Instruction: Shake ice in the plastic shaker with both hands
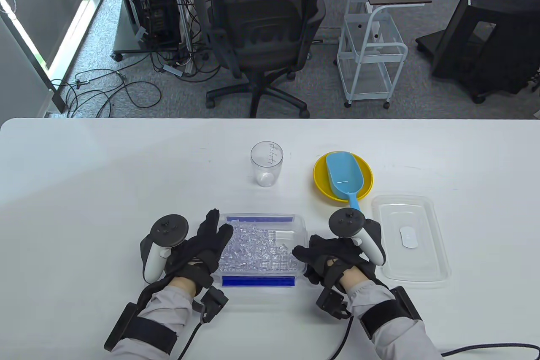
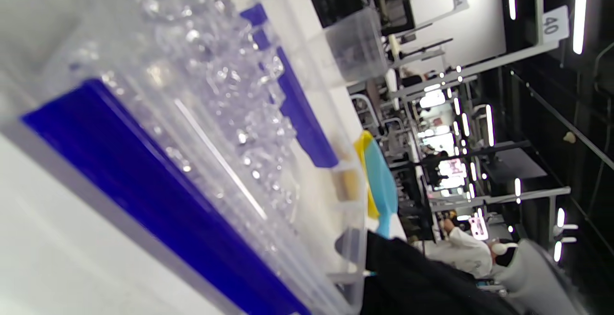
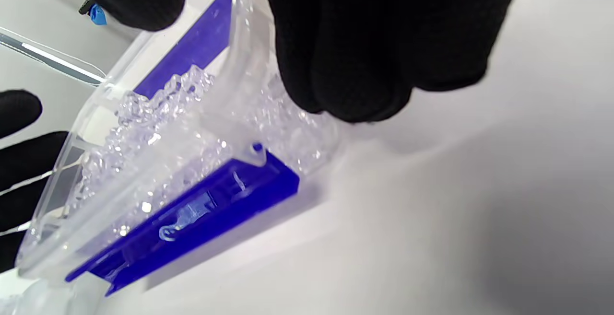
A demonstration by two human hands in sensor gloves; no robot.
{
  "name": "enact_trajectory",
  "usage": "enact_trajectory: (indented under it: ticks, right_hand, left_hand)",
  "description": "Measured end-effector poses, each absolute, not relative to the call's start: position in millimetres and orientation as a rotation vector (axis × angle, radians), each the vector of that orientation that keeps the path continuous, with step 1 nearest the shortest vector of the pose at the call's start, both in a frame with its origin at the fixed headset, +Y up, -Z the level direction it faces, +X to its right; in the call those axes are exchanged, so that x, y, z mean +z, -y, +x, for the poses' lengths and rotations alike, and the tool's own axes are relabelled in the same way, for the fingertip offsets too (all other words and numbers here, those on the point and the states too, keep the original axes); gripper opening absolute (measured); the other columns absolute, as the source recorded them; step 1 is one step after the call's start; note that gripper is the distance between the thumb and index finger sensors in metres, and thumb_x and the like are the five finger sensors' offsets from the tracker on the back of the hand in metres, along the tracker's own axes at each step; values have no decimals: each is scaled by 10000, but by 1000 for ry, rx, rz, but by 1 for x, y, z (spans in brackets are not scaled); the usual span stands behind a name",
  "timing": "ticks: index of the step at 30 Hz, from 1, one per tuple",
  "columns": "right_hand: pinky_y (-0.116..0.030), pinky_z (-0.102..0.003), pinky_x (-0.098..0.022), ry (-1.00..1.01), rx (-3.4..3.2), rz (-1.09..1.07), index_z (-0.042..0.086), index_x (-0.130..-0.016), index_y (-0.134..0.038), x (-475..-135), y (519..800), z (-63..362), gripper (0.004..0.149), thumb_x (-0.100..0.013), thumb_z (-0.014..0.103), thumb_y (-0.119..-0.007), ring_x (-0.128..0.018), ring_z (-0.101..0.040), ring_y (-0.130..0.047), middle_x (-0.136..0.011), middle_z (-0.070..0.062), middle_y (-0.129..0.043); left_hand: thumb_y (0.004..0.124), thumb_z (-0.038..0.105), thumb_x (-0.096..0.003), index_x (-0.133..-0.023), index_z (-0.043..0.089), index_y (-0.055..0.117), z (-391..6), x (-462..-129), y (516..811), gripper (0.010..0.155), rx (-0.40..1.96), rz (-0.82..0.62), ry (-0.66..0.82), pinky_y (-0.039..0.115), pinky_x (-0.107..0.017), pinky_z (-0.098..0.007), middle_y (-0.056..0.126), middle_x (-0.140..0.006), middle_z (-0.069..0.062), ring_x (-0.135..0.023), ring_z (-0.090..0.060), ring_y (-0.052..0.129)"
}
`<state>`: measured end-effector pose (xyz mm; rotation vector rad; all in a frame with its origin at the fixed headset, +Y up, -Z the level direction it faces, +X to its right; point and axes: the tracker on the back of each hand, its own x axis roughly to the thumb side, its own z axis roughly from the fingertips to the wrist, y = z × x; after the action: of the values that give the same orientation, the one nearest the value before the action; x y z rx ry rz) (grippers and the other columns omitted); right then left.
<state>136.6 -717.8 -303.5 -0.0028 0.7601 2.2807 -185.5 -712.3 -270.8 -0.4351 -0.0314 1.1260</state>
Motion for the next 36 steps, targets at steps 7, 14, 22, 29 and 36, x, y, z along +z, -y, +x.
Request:
enact_trajectory:
  ticks: [7, 14, 22, 29, 36]
  right_hand:
    - [-794, -586, -449, -532, 2291, 8, -29, -1016, -546, -313, 680, 149, 701, -532, 430, -758, -628, -460, -923, -820, -309, -859]
    - [-688, -651, -541, -143, 2345, -17, 18, -1025, -596, -321, 640, 165, 712, -496, 432, -833, -771, -524, -786, -953, -324, -715]
    - [-561, -704, -622, -17, 2535, -260, 37, -1058, -540, -339, 635, 198, 802, -471, 471, -873, -898, -565, -607, -1060, -321, -547]
    - [-499, -727, -649, -94, 2603, -463, 27, -1059, -540, -355, 652, 213, 810, -473, 471, -878, -932, -577, -548, -1081, -314, -519]
    - [-511, -716, -651, -385, 2875, -602, 9, -1011, -642, -375, 690, 192, 777, -454, 485, -900, -906, -555, -610, -1024, -304, -658]
  left_hand:
    - [565, 260, -709, -1210, 7, 218, -189, -250, 702, 660, 949, -372, 84, 501, -657, -800, 247, -1170, -449, -1021, -695, 346]
    - [584, 219, -700, -1209, -5, 278, -187, -234, 705, 635, 679, -296, 69, 700, -644, -691, 379, -1143, -470, -984, -639, 600]
    - [598, 207, -693, -1220, 57, 352, -192, -235, 721, 601, 649, -321, 44, 857, -568, -543, 613, -1070, -448, -874, -488, 865]
    - [614, 213, -693, -1220, 93, 381, -197, -239, 728, 589, 690, -352, 46, 880, -552, -500, 714, -1044, -391, -840, -419, 918]
    - [614, 219, -694, -1228, 151, 359, -200, -241, 732, 595, 727, -369, 44, 881, -551, -491, 729, -1042, -376, -831, -406, 927]
